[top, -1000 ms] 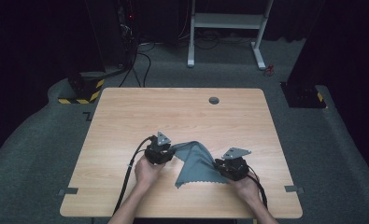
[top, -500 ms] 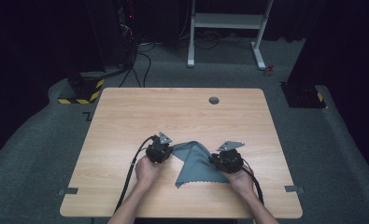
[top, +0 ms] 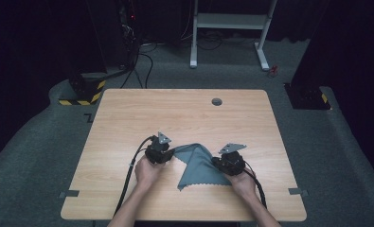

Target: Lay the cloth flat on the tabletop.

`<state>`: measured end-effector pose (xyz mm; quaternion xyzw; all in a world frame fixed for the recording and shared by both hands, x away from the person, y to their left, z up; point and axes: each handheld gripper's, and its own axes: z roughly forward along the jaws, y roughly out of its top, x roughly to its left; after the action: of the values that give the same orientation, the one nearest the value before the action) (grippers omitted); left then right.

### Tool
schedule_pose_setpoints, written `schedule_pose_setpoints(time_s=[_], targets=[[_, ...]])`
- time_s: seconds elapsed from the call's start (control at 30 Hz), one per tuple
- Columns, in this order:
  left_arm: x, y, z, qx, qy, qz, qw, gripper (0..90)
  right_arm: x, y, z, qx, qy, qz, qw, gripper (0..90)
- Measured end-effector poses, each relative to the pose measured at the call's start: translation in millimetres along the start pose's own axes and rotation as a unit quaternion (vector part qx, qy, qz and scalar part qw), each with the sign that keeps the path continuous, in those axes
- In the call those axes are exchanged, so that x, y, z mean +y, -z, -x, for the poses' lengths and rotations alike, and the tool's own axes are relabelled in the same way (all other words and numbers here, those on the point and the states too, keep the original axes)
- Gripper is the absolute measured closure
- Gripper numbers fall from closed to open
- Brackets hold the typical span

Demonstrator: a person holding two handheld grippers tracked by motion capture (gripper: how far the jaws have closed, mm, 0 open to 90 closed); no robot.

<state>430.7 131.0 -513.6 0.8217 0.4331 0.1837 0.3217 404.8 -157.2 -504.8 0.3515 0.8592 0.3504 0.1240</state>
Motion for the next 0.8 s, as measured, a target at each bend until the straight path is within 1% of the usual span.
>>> schedule_pose_setpoints(time_s=[0.03,0.1,0.17,0.2,0.23,0.27,0.3,0.33,0.37,0.4,0.43,0.47,0.5,0.57,0.6,0.67,0.7,0.73,0.8], targets=[[0.2,-0.6,0.3,-0.004,0.002,0.002,1.0000,69.3,-0.2,0.0,0.2,0.000,0.001,0.001,1.0000,84.9],[0.6,-0.9,0.4,-0.010,0.000,0.002,0.9999,78.1,-0.4,-0.2,0.8,0.001,0.001,0.000,1.0000,84.6],[0.5,-1.2,0.4,-0.021,0.000,0.002,0.9998,87.1,-0.3,-0.4,0.7,0.002,-0.002,-0.001,1.0000,84.6],[1.0,-0.9,0.2,-0.024,-0.003,0.000,0.9997,88.3,-0.3,-0.7,0.5,0.002,-0.005,-0.002,1.0000,84.6],[1.5,-0.2,-0.2,-0.027,-0.005,-0.003,0.9996,89.0,-0.4,-1.5,0.9,0.003,-0.003,-0.002,1.0000,84.7],[1.5,1.0,-0.1,-0.030,-0.002,-0.001,0.9996,89.3,-0.5,-1.9,0.2,0.004,-0.008,-0.004,0.9999,84.9],[2.5,5.2,-1.0,-0.031,-0.002,0.009,0.9995,89.4,-0.5,-2.5,0.6,0.004,-0.005,-0.003,1.0000,85.4],[4.9,14.4,-3.1,-0.042,0.010,0.032,0.9986,89.5,-0.5,-3.1,0.4,0.004,-0.001,-0.005,1.0000,86.9],[4.9,14.4,-3.1,-0.042,0.010,0.032,0.9986,89.5,-0.5,-3.1,0.4,0.004,-0.001,-0.005,1.0000,86.9],[7.7,21.7,-4.2,-0.045,0.009,0.045,0.9979,89.5,-0.6,-3.2,-0.5,0.004,-0.004,-0.005,1.0000,87.6],[9.6,26.1,-3.7,-0.042,0.007,0.050,0.9978,89.6,-0.6,-3.2,-1.1,0.003,-0.001,-0.007,1.0000,88.3],[14.4,34.2,-3.2,-0.032,-0.007,0.060,0.9977,89.6,-0.5,-3.6,-1.8,0.002,0.002,-0.005,1.0000,88.9],[16.7,38.8,-3.7,-0.026,-0.009,0.070,0.9972,89.6,-0.4,-3.7,-2.2,0.002,0.001,-0.004,1.0000,89.0],[18.4,40.8,-5.5,-0.025,-0.008,0.072,0.9971,89.5,-0.3,-3.3,-2.6,0.002,0.002,-0.003,1.0000,89.2],[19.2,41.9,-6.9,-0.021,-0.009,0.074,0.9970,89.5,-0.3,-3.1,-2.9,0.003,0.002,-0.001,1.0000,89.3],[18.1,42.5,-6.5,-0.022,-0.009,0.074,0.9970,89.5,-0.1,-1.9,-4.8,0.004,0.004,0.002,1.0000,89.4],[14.3,43.2,-3.5,-0.024,-0.013,0.074,0.9969,89.5,0.1,0.9,-7.4,0.005,0.009,0.010,0.9999,89.4],[14.3,43.2,-3.5,-0.024,-0.013,0.074,0.9969,89.5,0.1,0.9,-7.4,0.005,0.009,0.010,0.9999,89.4],[7.6,46.4,-0.5,-0.025,-0.021,0.073,0.9968,89.5,0.7,5.7,-12.3,0.007,0.018,0.020,0.9996,89.4]])
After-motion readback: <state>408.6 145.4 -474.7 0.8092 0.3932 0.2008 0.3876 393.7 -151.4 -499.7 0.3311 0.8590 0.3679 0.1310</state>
